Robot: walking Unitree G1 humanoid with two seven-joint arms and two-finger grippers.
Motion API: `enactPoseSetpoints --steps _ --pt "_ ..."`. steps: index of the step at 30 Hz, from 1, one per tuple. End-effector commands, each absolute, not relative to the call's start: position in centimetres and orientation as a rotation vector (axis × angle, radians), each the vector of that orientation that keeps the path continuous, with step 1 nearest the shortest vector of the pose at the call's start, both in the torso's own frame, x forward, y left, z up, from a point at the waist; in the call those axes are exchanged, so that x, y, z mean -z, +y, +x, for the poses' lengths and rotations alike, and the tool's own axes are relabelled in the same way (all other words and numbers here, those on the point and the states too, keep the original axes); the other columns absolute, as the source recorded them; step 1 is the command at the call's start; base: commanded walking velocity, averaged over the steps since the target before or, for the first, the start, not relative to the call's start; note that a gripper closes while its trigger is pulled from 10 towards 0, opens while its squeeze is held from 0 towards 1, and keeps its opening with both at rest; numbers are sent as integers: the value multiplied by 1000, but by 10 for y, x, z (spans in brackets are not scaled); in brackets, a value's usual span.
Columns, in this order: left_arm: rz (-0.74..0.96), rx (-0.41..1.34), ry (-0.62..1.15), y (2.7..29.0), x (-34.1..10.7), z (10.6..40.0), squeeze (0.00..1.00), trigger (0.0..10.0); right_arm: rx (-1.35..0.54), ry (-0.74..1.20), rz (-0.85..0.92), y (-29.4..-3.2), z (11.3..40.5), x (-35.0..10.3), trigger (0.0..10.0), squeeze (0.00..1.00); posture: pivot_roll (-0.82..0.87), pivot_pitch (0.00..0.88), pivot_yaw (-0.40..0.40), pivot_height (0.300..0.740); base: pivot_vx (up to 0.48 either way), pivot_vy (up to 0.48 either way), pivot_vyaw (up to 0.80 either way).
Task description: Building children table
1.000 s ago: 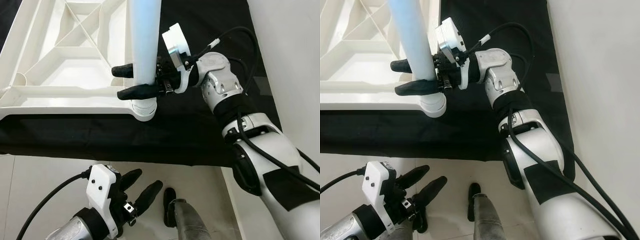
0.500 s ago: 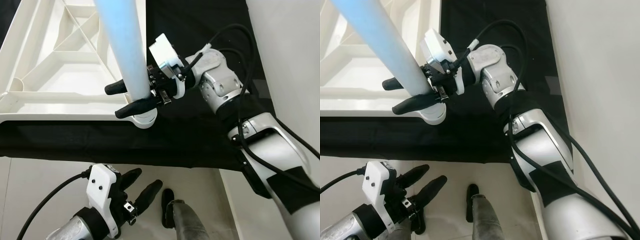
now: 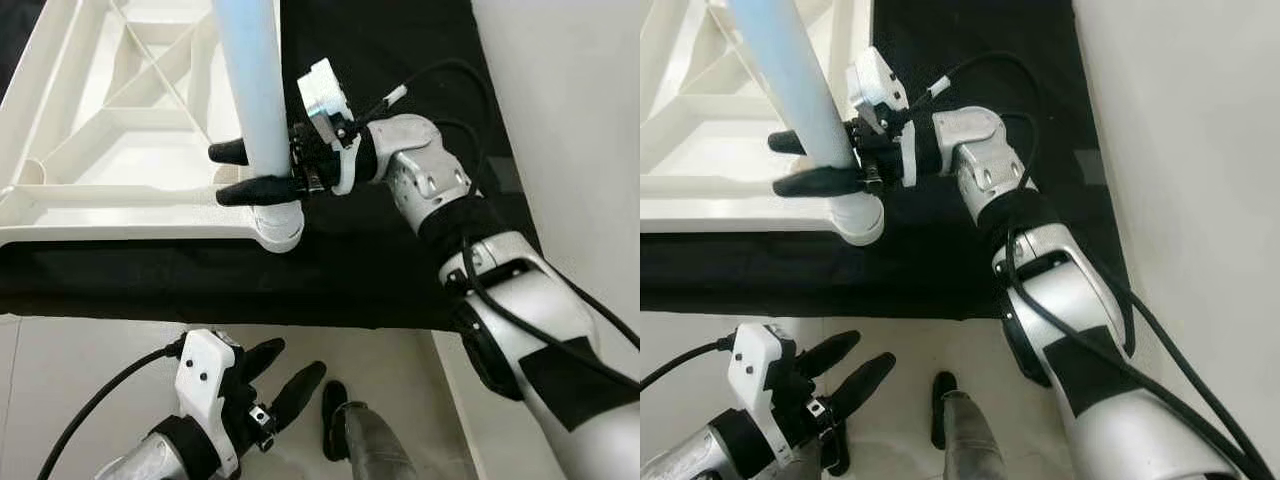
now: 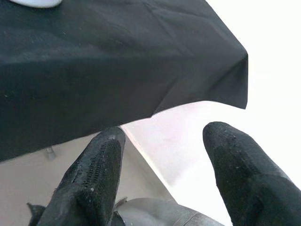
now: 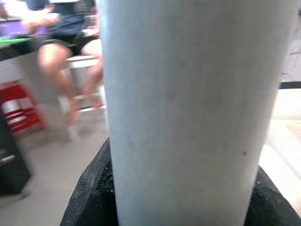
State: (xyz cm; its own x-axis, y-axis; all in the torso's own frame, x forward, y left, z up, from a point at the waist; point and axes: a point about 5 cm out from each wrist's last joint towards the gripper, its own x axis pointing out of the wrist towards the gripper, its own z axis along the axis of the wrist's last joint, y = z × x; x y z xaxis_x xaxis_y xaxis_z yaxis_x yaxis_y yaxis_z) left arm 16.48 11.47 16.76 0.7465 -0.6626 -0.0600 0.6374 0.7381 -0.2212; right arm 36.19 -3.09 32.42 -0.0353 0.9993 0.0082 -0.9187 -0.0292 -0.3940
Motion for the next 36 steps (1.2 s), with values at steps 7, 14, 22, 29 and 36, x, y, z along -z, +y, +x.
enactPoseSetpoints --steps 7,14,22,29,36 --pt "-208 721 164 113 -161 165 0 10000 -1081 -96 -185 -47 374 -254 10000 0 66 415 -115 740 0 0 0" --pt "-203 726 164 115 -158 168 0 10000 -737 6 -133 -48 347 -208 10000 0 52 401 -105 740 0 0 0" --pt "-191 707 154 119 -154 178 0 10000 -503 66 -6 -33 337 -197 10000 0 70 350 -94 740 0 0 0" --pt "-180 656 135 126 -153 188 0 10000 -486 63 -21 -30 338 -201 10000 0 82 330 -90 740 0 0 0" --pt "-62 533 10 149 -174 207 0 10000 -415 61 -31 -41 345 -202 10000 0 94 301 -77 740 0 0 0"
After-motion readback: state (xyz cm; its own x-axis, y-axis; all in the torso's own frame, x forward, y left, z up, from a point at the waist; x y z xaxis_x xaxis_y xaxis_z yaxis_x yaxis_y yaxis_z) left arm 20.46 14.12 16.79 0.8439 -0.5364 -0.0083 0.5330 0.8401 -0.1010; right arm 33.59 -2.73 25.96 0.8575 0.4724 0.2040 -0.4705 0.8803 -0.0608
